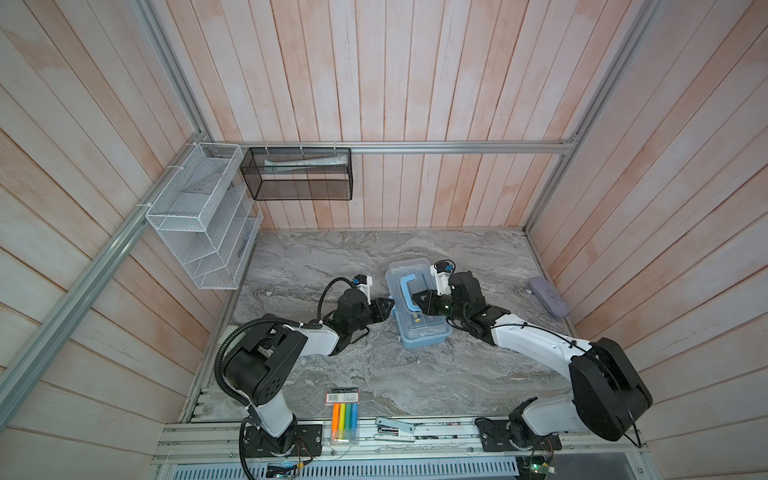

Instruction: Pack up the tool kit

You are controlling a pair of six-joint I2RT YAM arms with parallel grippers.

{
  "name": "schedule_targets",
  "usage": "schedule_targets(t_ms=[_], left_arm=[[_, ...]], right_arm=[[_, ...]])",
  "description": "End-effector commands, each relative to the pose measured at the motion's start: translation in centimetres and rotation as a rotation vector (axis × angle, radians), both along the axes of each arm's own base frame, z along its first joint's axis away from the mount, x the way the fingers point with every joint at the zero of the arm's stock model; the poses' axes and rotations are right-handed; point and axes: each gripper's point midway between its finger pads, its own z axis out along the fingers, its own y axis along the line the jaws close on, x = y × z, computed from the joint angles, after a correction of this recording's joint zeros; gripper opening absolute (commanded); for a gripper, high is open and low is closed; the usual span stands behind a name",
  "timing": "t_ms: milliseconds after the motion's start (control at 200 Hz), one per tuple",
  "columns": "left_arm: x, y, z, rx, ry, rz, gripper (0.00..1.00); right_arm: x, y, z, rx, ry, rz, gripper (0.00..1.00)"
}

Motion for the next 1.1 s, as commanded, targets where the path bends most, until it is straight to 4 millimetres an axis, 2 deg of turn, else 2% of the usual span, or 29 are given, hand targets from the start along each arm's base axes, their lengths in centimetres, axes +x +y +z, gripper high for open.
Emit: schedule_targets(t_ms=[0, 200, 520, 765, 930, 1095], left_arm=[[0.5, -0.7, 0.8, -0.028, -0.024, -0.007, 0.33], [0.5, -0.9, 1.4, -0.066, -0.030, -0.005, 0.32], [0.2, -2.0, 2.5, -0.118, -0.037, -0.041, 0.29], [-0.2, -2.3, 2.5, -0.121, -0.032, -0.058, 0.27], [0.0, -0.7, 2.5, -0.066, -0.027, -0.006, 0.31], [0.1, 1.6, 3.5, -0.026, -0.054, 0.048, 0.39]], right_arm=[[-1.5, -1.9, -5.2, -0.130, 0.152, -0.027, 0.19], [-1.5, -1.9, -4.9, -0.128, 0.143, -0.026, 0.19], [-1.7, -1.7, -5.6, -0.131, 0.160, -0.016, 0.19], [-1.8, -1.7, -6.1, -0.131, 0.178, -0.012, 0.17], [-1.6, -1.7, -4.8, -0.125, 0.154, -0.013, 0.17], [-1.3, -1.3, -0.6, -0.058, 0.080, -0.004, 0.18]])
